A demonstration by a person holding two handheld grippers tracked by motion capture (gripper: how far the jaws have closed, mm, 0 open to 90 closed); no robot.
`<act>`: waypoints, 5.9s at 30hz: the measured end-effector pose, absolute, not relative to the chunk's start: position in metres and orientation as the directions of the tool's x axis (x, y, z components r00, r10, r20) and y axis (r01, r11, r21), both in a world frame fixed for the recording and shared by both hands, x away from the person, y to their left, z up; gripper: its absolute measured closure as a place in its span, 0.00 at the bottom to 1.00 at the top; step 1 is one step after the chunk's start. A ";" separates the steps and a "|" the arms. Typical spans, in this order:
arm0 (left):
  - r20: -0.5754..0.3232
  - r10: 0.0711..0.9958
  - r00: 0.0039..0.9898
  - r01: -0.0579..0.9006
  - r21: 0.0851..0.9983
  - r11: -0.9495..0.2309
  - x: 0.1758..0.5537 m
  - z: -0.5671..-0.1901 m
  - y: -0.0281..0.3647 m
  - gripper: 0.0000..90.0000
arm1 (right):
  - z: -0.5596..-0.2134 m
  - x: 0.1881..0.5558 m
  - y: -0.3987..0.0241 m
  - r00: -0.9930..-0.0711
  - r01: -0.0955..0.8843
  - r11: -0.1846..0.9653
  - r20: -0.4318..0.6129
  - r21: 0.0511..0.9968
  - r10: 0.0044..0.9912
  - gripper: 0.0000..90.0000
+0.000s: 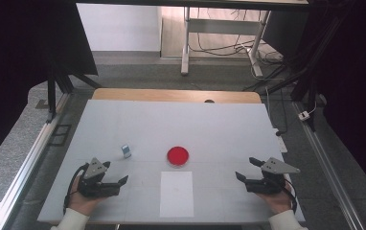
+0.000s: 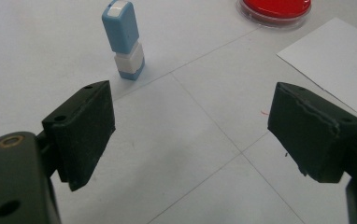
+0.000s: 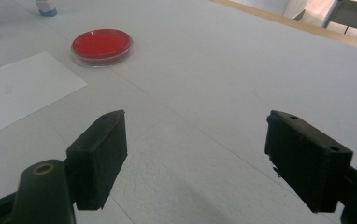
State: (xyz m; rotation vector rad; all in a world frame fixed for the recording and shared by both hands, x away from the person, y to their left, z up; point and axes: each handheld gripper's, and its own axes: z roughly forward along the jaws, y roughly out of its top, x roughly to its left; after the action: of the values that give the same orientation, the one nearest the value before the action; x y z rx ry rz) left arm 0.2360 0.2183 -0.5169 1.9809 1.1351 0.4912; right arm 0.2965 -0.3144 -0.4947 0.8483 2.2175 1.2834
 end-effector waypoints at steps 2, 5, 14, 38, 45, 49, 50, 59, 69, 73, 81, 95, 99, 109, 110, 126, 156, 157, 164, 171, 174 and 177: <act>-0.048 0.850 0.525 0.544 0.787 -0.292 0.236 -0.517 0.218 0.17 | -0.494 0.296 -0.316 -0.709 0.286 0.377 -0.069 0.881 0.701 0.24; -0.040 0.848 0.528 0.540 0.787 -0.298 0.235 -0.516 0.219 0.17 | -0.494 0.295 -0.317 -0.709 0.288 0.368 -0.062 0.884 0.703 0.24; -0.037 0.847 0.530 0.535 0.790 -0.300 0.236 -0.515 0.218 0.17 | -0.492 0.292 -0.313 -0.716 0.264 0.379 -0.083 0.887 0.693 0.22; 0.004 0.850 0.527 0.504 0.804 -0.317 0.236 -0.493 0.217 0.17 | -0.497 0.296 -0.312 -0.728 0.277 0.372 -0.059 0.886 0.683 0.14; 0.017 0.847 0.531 0.497 0.804 -0.327 0.245 -0.483 0.217 0.17 | -0.494 0.295 -0.310 -0.718 0.291 0.374 -0.057 0.880 0.693 0.15; 0.019 0.850 0.526 0.498 0.803 -0.326 0.253 -0.479 0.219 0.17 | -0.494 0.295 -0.311 -0.716 0.293 0.375 -0.058 0.880 0.696 0.16; 0.021 0.851 0.525 0.499 0.802 -0.328 0.255 -0.478 0.219 0.17 | -0.495 0.295 -0.311 -0.717 0.292 0.375 -0.058 0.880 0.695 0.16; 0.033 0.852 0.522 0.499 0.799 -0.336 0.270 -0.473 0.224 0.17 | -0.496 0.295 -0.306 -0.720 0.282 0.388 -0.074 0.877 0.690 0.17; 0.064 0.827 0.559 0.485 0.784 -0.388 0.288 -0.468 0.225 0.17 | -0.497 0.294 -0.306 -0.718 0.285 0.388 -0.073 0.876 0.692 0.19; 0.073 0.811 0.580 0.475 0.779 -0.410 0.297 -0.462 0.226 0.18 | -0.497 0.293 -0.307 -0.720 0.284 0.384 -0.069 0.879 0.690 0.19; 0.056 0.806 0.590 0.488 0.770 -0.412 0.321 -0.450 0.234 0.19 | -0.496 0.293 -0.306 -0.725 0.275 0.395 -0.081 0.876 0.684 0.20; 0.068 0.757 0.650 0.502 0.709 -0.495 0.338 -0.462 0.228 0.19 | -0.498 0.294 -0.307 -0.722 0.282 0.397 -0.079 0.873 0.687 0.21; 0.069 0.748 0.660 0.506 0.695 -0.511 0.338 -0.468 0.227 0.22 | -0.499 0.293 -0.307 -0.722 0.283 0.393 -0.076 0.875 0.687 0.21; 0.070 0.744 0.665 0.532 0.655 -0.537 0.346 -0.484 0.219 0.29 | -0.500 0.293 -0.309 -0.723 0.291 0.397 -0.072 0.871 0.687 0.22; 0.071 0.742 0.667 0.533 0.650 -0.542 0.347 -0.485 0.218 0.30 | -0.500 0.293 -0.309 -0.723 0.290 0.395 -0.070 0.872 0.687 0.22; 0.064 0.729 0.682 0.538 0.631 -0.559 0.348 -0.495 0.217 0.53 | -0.501 0.292 -0.311 -0.717 0.296 0.406 -0.080 0.865 0.693 0.22; 0.053 0.731 0.680 0.545 0.630 -0.553 0.347 -0.497 0.218 0.84 | -0.501 0.292 -0.310 -0.713 0.292 0.412 -0.091 0.863 0.695 0.22; 0.051 0.731 0.681 0.546 0.631 -0.552 0.347 -0.497 0.218 0.84 | -0.501 0.292 -0.310 -0.713 0.293 0.412 -0.090 0.863 0.695 0.22; 0.033 0.733 0.679 0.548 0.642 -0.537 0.346 -0.494 0.218 0.84 | -0.501 0.291 -0.310 -0.714 0.288 0.414 -0.094 0.864 0.694 0.22; 0.020 0.735 0.677 0.542 0.663 -0.517 0.344 -0.489 0.218 0.84 | -0.502 0.291 -0.310 -0.711 0.282 0.412 -0.099 0.866 0.696 0.22; 0.007 0.736 0.677 0.539 0.676 -0.502 0.343 -0.486 0.218 0.84 | -0.502 0.291 -0.310 -0.711 0.278 0.411 -0.102 0.868 0.696 0.22; -0.006 0.735 0.678 0.537 0.686 -0.491 0.342 -0.483 0.218 0.84 | -0.502 0.291 -0.310 -0.707 0.278 0.411 -0.105 0.868 0.699 0.22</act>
State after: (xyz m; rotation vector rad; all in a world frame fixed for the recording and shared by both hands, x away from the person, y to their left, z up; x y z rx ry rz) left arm 0.3419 0.2182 -0.4833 2.2160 0.9730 0.3785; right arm 0.2914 -0.3101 -0.5021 0.8313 2.2144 1.2360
